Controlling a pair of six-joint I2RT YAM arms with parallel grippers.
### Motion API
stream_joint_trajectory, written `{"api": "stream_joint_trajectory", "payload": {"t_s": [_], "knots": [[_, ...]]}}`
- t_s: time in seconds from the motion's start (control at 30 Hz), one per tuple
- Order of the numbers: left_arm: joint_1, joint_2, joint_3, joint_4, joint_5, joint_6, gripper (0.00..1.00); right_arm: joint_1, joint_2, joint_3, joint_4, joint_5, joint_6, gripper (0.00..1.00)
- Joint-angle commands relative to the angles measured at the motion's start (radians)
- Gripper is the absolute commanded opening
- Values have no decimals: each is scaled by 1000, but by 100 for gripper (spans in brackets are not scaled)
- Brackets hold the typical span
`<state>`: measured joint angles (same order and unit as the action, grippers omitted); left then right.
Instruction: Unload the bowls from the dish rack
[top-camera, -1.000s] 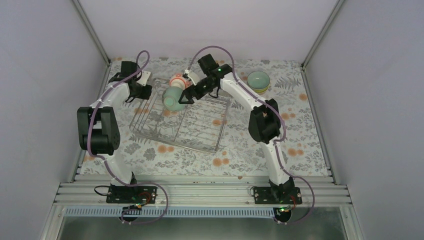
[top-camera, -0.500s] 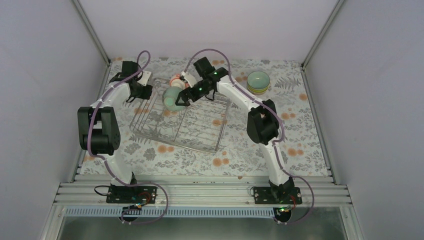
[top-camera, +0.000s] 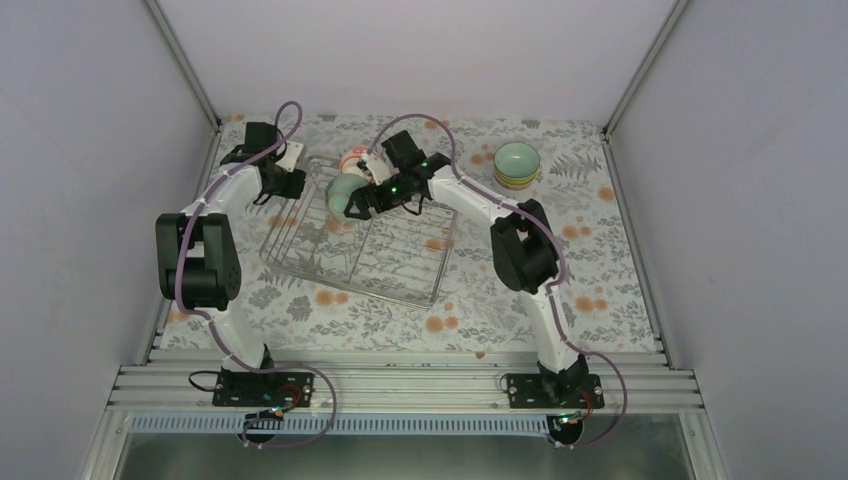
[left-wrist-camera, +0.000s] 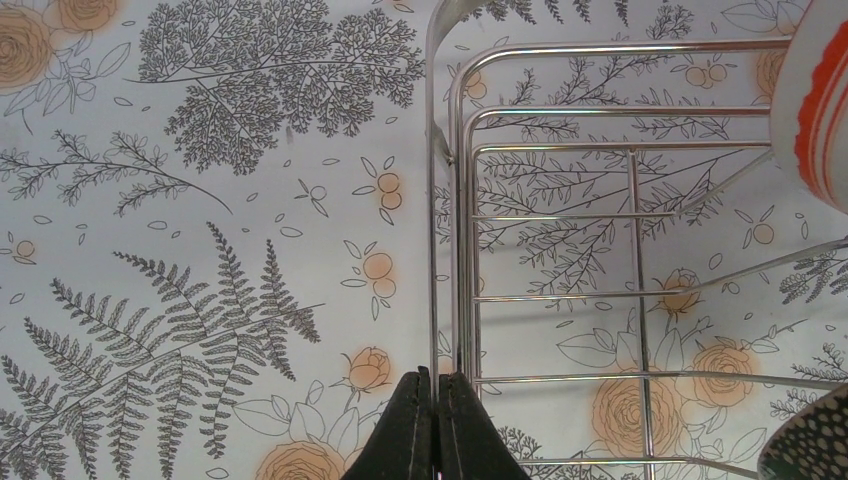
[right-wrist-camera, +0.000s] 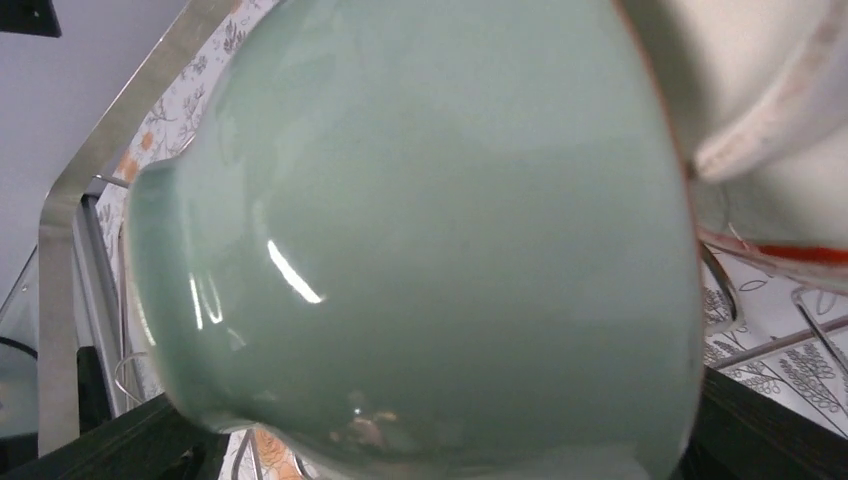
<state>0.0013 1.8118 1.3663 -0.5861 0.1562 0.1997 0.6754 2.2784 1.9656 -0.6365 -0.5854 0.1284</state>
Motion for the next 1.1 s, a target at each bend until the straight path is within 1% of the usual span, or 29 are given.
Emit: {"api": "stream_joint_trajectory", "payload": {"t_s": [0.0,0.17,0.3,0.37,0.5,0.63,0.73,0.87,1.07], "knots": [[-14,22,9,2,14,-15,2,13,-97,-67,159,75,100,100],[-14,24,7,3,16,-13,2,30,-95,-57,163,101,106,100],[-14,28,9,3,21,-11,2,31,-109,-73,174,116,100,95],[-14,29,7,4,25,-10,2,31,-103,-65,167,119,93,88],[-14,26,7,0,26,-6,2,35,-110,-71,165,126,87,70],[-14,25,4,3,25,-3,2,39,-141,-80,163,131,77,58],[-14,28,5,3,20,0,2,41,-170,-92,151,134,65,56],[-13,27,8,1,20,5,2,41,-226,-125,134,103,42,49],[-12,40,18,-7,21,13,2,41,-311,-174,112,-7,5,48]]}}
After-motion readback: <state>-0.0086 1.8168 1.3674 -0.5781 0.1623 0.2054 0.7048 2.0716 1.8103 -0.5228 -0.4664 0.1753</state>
